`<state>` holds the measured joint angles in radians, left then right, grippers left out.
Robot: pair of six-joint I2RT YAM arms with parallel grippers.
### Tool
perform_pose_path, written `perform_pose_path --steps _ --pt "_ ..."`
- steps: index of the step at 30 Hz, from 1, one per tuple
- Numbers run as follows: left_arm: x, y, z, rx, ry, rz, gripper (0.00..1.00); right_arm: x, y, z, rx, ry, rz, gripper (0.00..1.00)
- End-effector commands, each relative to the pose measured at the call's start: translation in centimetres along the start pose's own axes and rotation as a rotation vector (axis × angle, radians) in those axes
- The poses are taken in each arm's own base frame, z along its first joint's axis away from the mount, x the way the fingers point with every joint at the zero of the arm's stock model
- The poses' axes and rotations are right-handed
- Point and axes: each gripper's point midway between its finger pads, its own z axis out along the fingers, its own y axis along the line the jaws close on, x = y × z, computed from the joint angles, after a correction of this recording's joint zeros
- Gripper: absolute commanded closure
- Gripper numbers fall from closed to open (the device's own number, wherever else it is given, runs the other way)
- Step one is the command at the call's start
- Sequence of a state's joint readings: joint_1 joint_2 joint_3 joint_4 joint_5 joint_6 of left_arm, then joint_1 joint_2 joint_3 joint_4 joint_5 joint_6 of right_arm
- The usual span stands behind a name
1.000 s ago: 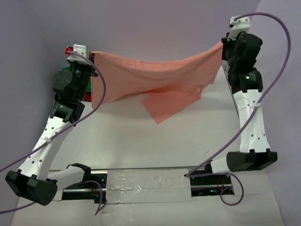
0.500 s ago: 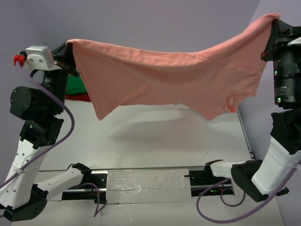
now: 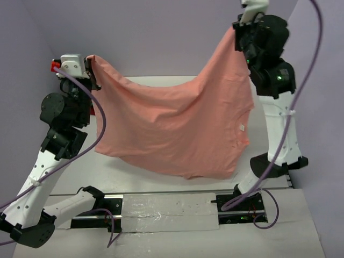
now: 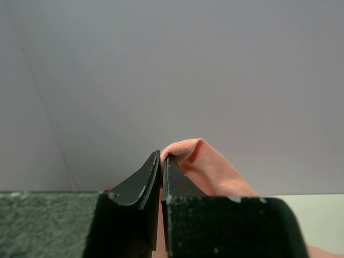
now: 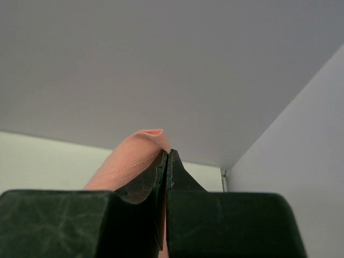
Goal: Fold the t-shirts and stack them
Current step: Flatten out the tshirt
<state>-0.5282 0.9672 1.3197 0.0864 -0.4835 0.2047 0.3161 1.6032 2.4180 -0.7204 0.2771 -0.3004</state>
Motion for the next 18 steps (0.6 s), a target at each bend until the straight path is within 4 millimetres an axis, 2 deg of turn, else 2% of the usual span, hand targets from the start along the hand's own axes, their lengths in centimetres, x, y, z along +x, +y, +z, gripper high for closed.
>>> perform_pose_path --steps 1,2,4,7,9,10,12,13,15,16,18 --pt "-2.9 1.6 0.2 -0.067 -0.081 -0.026 1.00 0.6 0.8 0.8 -0.004 0.006 0.011 1.00" --pt "-3.0 1.6 0.3 -0.070 -0.082 -0.025 1.00 2.3 1.7 1.9 -0.014 0.038 0.004 1.00" --pt "-2.5 1.5 0.7 -0.077 -0.075 -0.010 1.00 3.9 2.6 2.7 -0.026 0.062 0.004 1.00" --pt "-1.9 1.4 1.0 -0.089 -0.069 0.014 1.00 7.9 4.4 4.3 -0.054 0.138 -0.007 1.00" --pt "-0.9 1.3 1.2 -0.097 -0.055 0.032 1.00 9.0 5.0 5.0 -0.061 0.155 -0.002 1.00" --pt "-0.5 1.3 1.3 -0.100 -0.049 0.036 1.00 10.5 5.6 5.3 -0.071 0.184 -0.011 1.00" --pt "0.7 1.2 1.2 -0.104 -0.037 0.052 1.00 11.4 6.1 5.8 -0.076 0.188 -0.005 1.00" --pt "1.9 1.0 1.2 -0.100 -0.019 0.064 1.00 12.7 6.6 6.1 -0.081 0.212 -0.014 1.00" --pt "2.7 1.0 1.3 -0.104 -0.020 0.066 1.00 13.5 7.0 6.6 -0.083 0.216 -0.012 1.00" --pt "3.3 1.0 1.3 -0.105 -0.013 0.070 1.00 14.5 7.3 6.8 -0.088 0.236 -0.020 1.00" --pt "5.0 0.8 1.6 -0.099 0.012 0.079 1.00 15.2 7.7 7.2 -0.089 0.243 -0.021 1.00"
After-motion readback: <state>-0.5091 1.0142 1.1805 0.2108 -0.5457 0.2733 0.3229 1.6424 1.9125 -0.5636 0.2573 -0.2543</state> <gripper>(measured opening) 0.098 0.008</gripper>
